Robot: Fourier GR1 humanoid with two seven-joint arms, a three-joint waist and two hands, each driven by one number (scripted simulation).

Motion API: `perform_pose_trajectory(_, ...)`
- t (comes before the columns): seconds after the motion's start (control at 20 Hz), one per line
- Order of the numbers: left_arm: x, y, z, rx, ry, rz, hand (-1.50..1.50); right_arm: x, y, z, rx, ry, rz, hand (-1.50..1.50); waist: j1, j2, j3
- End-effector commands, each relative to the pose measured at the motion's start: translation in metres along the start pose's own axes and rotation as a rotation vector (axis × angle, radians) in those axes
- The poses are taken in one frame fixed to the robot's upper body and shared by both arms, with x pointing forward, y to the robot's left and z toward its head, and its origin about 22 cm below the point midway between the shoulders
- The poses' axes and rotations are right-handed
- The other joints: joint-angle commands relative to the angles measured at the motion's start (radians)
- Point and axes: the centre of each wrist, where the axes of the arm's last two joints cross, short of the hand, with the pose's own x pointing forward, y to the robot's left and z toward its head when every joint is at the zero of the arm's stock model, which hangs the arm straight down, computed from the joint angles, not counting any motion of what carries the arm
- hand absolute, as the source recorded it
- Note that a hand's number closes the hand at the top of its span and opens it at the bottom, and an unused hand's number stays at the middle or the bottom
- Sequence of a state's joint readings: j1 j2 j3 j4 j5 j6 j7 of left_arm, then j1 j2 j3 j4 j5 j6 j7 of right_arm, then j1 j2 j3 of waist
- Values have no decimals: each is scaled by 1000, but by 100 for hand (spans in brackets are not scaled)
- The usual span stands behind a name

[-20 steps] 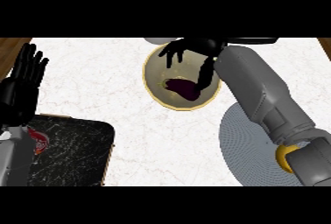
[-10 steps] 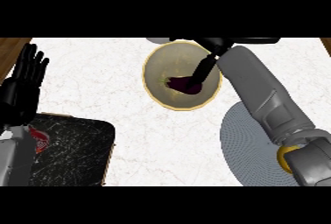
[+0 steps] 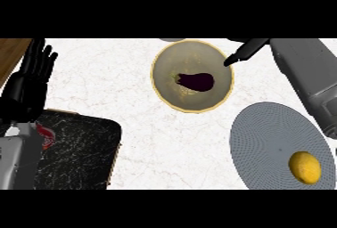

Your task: Pick the eggplant from the placemat and place it in the bowl

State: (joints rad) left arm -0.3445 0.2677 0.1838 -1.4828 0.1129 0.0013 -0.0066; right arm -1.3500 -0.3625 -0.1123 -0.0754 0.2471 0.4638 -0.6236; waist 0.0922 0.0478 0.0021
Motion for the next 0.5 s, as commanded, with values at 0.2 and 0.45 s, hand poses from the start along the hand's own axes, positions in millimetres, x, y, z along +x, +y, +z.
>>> perform_pose_trajectory(0.2, 4, -2, -5, -22, -20, 4, 0, -6, -51, 51, -88, -14, -76, -150, 33, 26, 3)
perform_pose_trajectory(0.45, 8, -7, -9, -42, -39, 14, 0, 5, -69, 61, -92, -17, -86, -150, 55, 35, 5)
